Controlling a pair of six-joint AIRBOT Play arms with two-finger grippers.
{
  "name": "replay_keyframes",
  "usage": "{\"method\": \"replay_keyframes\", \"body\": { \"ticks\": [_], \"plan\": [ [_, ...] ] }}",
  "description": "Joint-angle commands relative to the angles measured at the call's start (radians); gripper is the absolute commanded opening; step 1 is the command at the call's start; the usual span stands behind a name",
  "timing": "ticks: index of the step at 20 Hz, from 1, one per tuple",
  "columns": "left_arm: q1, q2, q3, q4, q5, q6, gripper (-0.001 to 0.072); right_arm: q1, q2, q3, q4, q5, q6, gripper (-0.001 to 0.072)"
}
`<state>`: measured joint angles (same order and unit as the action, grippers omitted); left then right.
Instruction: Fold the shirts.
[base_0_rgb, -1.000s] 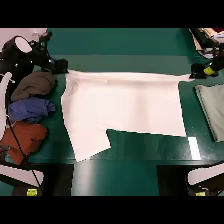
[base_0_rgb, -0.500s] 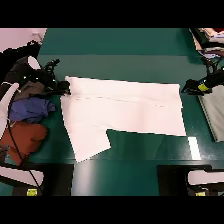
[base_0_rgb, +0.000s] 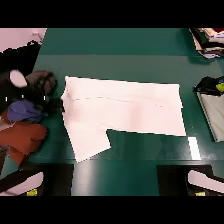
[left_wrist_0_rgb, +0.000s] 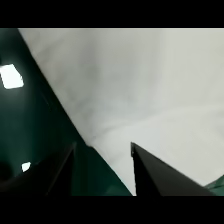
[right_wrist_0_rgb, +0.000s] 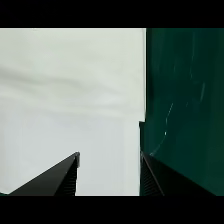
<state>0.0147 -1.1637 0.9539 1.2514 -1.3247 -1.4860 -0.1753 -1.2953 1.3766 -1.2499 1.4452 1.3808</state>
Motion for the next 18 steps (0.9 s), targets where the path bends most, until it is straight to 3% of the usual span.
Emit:
{"method": "replay_keyframes", "body": {
  "ticks": [1, 5, 10, 18],
  "plan": [
    [0.0, 0.173, -0.283, -0.083, 0.02, -0.009, 0.0421, -0.007, 0.067, -0.001, 0.029, 0.027, -0.003, 0.045],
    [0.0, 0.237, -0.456, -0.156, 0.103, -0.01, 0.0421, -0.007, 0.092, -0.001, 0.028, 0.047, -0.003, 0.045],
    [-0.001, 0.237, -0.491, -0.239, 0.252, 0.002, 0.0421, -0.007, 0.097, -0.001, 0.029, 0.071, -0.003, 0.0449],
    [0.0, 0.237, -0.54, -0.259, 0.269, 0.002, 0.042, -0.007, 0.097, -0.001, 0.029, 0.101, -0.002, 0.0449]
  ]
}}
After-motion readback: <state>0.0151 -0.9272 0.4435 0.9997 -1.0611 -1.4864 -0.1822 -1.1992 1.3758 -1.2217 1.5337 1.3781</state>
